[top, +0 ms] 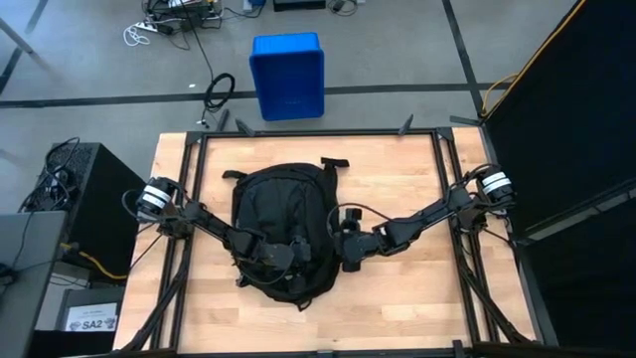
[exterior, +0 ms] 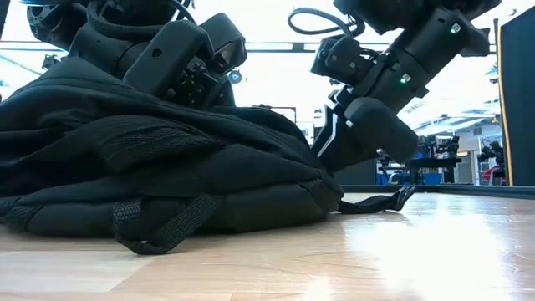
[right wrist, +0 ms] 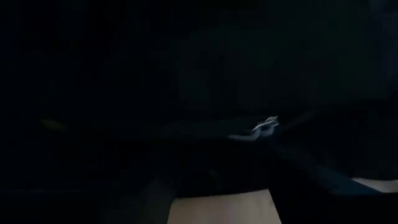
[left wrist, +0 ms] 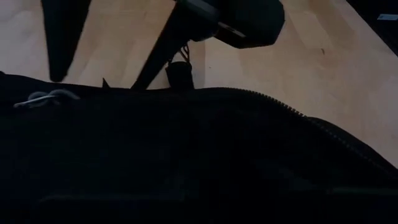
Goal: Unpack backpack
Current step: Close the black backpack
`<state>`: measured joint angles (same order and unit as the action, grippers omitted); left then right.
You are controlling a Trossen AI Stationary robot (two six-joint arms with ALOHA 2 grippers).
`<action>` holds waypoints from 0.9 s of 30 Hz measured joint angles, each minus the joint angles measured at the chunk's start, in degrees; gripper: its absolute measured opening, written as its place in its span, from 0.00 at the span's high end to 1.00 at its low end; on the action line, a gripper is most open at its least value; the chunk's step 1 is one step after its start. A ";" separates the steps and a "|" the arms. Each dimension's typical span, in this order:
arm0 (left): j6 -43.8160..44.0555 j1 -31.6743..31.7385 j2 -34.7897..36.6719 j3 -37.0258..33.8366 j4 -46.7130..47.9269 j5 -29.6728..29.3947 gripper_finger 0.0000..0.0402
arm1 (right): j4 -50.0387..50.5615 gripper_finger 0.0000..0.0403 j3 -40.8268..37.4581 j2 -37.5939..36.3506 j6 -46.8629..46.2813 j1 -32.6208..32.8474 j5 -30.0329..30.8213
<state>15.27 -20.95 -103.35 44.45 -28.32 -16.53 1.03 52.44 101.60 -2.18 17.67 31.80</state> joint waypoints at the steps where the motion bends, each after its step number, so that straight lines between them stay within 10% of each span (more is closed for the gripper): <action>1: 0.00 0.00 0.00 0.00 0.00 0.02 0.88 | -0.38 0.51 0.01 0.00 -0.13 -0.04 0.07; 18: -0.44 0.39 0.00 -0.07 -1.59 0.59 0.88 | -4.90 0.41 0.12 1.49 -1.08 -2.83 1.17; 27: -0.44 0.39 -0.02 -0.04 -1.84 0.55 0.88 | 0.01 0.60 0.23 1.49 -5.34 -4.98 5.28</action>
<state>14.83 -20.56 -103.37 44.40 -30.16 -15.99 1.03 52.66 103.09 -7.53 12.69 37.08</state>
